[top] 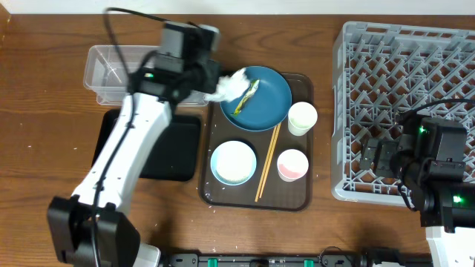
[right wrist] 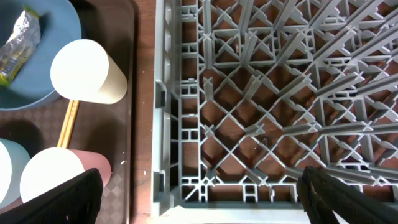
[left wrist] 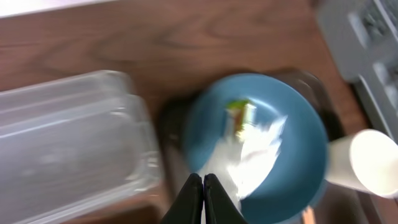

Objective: Sort waste into correct bins and load items into the dishwasher rack
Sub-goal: 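Carry the tissue left and drop it into the clear plastic bin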

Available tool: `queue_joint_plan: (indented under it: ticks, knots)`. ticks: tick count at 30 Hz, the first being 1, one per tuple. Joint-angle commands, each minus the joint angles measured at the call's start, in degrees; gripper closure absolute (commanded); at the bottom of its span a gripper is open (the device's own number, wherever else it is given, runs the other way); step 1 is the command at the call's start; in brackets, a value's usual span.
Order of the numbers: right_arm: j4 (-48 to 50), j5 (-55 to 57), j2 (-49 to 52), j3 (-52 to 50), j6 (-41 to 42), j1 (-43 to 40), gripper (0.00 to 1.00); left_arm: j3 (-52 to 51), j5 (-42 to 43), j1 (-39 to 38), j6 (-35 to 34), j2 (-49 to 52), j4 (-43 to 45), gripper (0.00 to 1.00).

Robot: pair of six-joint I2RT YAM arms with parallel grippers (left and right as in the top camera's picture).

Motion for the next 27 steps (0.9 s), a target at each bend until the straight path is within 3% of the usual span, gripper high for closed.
queue_joint_plan:
  ticks: [1,8,13,14,16,19,22,27]
  knots:
    - [-0.2,0.0,-0.2,1.2,-0.6,0.1,0.01,0.6,-0.8,5.4,0.2,0.1,0.3,0.94]
    - [-0.2,-0.1,-0.2,1.2,-0.6,0.1,0.01,0.6,-0.7,14.1,0.2,0.7,3.9,0.94]
    - [-0.2,0.0,-0.2,1.2,-0.6,0.1,0.01,0.6,1.4,15.3,0.2,0.7,0.0,0.94]
    - [-0.2,0.0,-0.2,1.2,-0.6,0.1,0.01,0.6,2.8,15.1,0.2,0.7,-1.4,0.89]
    - [-0.2,0.0,-0.2,1.2,-0.6,0.1,0.01,0.4,6.9,14.6,0.2,0.7,-4.5,0.6]
    - [-0.2,0.0,-0.2,1.2,-0.6,0.1,0.01,-0.4,9.9,13.0,0.2,0.7,-8.6,0.4]
    - [-0.2,0.0,-0.2,1.2,-0.6,0.1,0.01,-2.1,9.8,11.0,0.2,0.7,-10.5,0.32]
    - [-0.2,0.0,-0.2,1.2,-0.6,0.1,0.01,-5.9,6.6,7.6,2.5,1.5,-9.2,0.29]
